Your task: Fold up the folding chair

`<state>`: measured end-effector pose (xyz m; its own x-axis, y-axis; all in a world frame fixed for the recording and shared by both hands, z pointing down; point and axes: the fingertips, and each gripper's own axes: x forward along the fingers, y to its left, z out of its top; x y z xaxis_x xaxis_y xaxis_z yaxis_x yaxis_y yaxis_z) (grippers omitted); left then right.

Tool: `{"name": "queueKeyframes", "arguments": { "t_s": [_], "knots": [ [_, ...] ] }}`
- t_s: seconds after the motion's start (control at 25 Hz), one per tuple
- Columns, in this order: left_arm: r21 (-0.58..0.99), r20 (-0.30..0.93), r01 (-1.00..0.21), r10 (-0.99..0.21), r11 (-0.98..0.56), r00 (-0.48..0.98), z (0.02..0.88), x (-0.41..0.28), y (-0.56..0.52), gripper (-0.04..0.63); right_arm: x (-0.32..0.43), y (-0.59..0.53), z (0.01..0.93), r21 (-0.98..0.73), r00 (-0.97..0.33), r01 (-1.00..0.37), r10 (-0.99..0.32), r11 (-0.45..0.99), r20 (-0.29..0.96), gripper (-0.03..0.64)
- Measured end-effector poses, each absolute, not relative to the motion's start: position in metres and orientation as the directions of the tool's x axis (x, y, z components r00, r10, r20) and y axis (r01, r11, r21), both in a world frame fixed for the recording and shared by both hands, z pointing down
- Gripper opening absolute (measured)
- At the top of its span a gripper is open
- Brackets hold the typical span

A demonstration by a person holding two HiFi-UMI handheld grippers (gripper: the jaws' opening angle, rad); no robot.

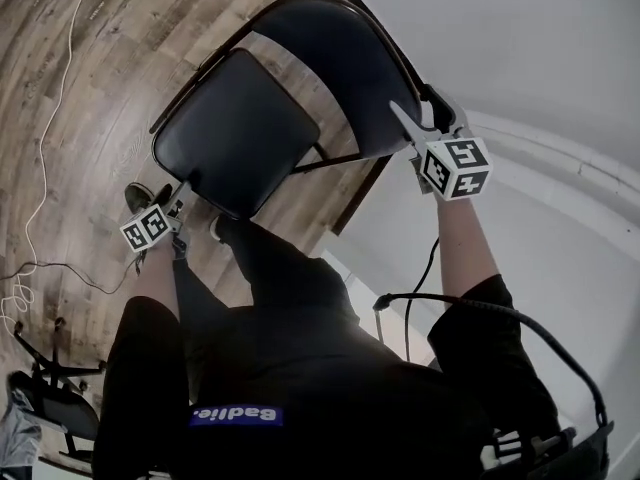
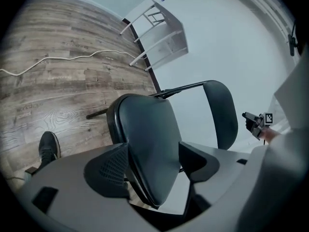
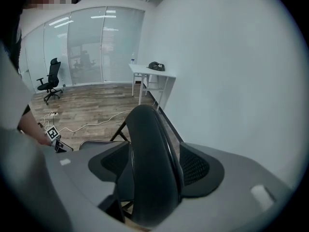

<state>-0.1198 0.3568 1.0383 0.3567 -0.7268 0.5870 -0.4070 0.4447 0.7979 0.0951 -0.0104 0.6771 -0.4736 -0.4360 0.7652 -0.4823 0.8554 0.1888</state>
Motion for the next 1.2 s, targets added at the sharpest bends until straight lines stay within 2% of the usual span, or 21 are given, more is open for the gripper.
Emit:
{"name": "queueKeyframes", "arguments": {
  "t_s": [0.12, 0.48, 0.8, 1.08, 1.2],
  "knots": [
    [0.788, 0.603, -0.384, -0.726, 0.481, 0.331, 1.07, -0.12, 0.364, 0.325, 0.092, -0.025, 0.691, 0.198, -0.465, -0.47, -0.432, 0.86, 0.773, 0.34],
    [0.834, 0.549, -0.259, -0.78, 0.488, 0.299, 1.127, -0.106, 0.367, 0.373, 0.087, -0.037, 0.745, 0.219, -0.416, -0.377, -0.376, 0.9, 0.828, 0.4],
    [0.886, 0.46, -0.204, -0.841, 0.416, 0.284, 1.143, -0.113, 0.345, 0.373, 0.102, -0.046, 0.769, 0.225, -0.376, -0.358, -0.36, 0.906, 0.853, 0.4],
    [0.901, 0.433, -0.166, -0.857, 0.401, 0.28, 1.149, -0.108, 0.325, 0.371, 0.106, -0.047, 0.792, 0.227, -0.309, -0.304, -0.32, 0.925, 0.896, 0.397],
    [0.889, 0.457, -0.171, -0.848, 0.425, 0.269, 1.149, -0.103, 0.319, 0.371, 0.108, -0.042, 0.798, 0.235, -0.285, -0.27, -0.31, 0.934, 0.907, 0.365]
  ]
}}
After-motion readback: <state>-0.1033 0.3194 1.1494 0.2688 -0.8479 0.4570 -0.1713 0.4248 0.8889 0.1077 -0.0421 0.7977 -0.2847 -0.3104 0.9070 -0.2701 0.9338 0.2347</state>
